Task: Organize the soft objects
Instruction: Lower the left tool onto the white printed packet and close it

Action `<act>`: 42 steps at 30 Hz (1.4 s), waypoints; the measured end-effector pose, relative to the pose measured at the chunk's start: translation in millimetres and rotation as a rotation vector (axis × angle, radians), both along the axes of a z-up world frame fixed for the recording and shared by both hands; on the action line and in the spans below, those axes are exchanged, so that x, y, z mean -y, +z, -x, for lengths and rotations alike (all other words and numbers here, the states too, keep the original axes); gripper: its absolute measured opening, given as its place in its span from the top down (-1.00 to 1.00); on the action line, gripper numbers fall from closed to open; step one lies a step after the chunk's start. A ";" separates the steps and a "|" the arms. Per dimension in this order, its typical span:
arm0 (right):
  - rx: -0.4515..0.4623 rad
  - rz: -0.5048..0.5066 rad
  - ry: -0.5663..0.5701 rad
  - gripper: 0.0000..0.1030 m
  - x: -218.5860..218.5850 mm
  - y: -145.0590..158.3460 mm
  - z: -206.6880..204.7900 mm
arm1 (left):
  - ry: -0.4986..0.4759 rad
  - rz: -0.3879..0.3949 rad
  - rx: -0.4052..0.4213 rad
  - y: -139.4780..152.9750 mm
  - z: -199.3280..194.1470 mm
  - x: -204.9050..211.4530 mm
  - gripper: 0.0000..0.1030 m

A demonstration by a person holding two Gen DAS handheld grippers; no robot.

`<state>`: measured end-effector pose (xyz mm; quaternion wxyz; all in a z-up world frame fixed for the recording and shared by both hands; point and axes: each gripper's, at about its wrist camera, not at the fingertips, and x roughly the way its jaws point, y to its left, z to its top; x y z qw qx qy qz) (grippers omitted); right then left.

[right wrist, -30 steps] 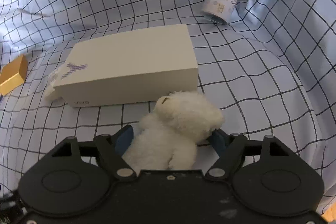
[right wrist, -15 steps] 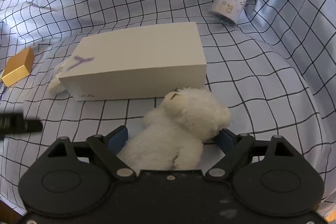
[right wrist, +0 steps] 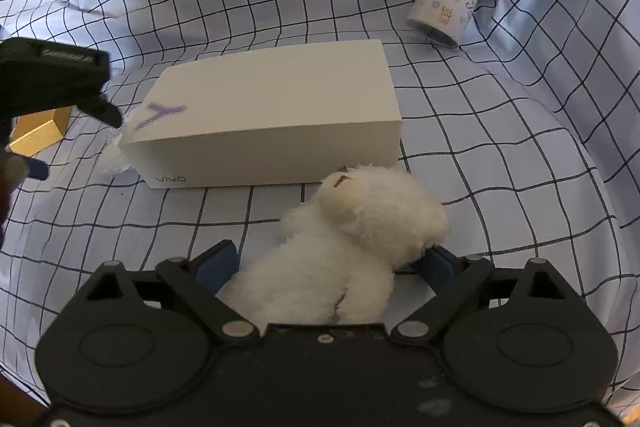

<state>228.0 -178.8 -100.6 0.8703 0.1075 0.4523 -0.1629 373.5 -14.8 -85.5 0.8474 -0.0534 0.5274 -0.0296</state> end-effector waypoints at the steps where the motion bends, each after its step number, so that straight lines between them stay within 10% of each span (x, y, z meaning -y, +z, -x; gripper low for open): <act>1: 0.000 -0.001 -0.001 -0.84 0.1 0.3 0.0 | 0.004 0.011 -0.008 -2.8 -3.5 0.4 -0.86; 7: 0.001 -0.006 0.002 -0.87 -0.2 -0.1 -0.3 | -0.001 0.083 -0.053 -15.1 -16.2 4.4 -0.85; 21: -0.004 0.007 0.012 -0.90 -4.2 -1.6 -2.0 | 0.029 -0.117 0.011 -15.0 -24.0 10.1 -0.85; 42: -0.030 0.037 0.035 -1.00 -11.5 -7.9 -7.1 | 0.017 -0.119 0.039 -25.1 -33.8 5.0 -0.94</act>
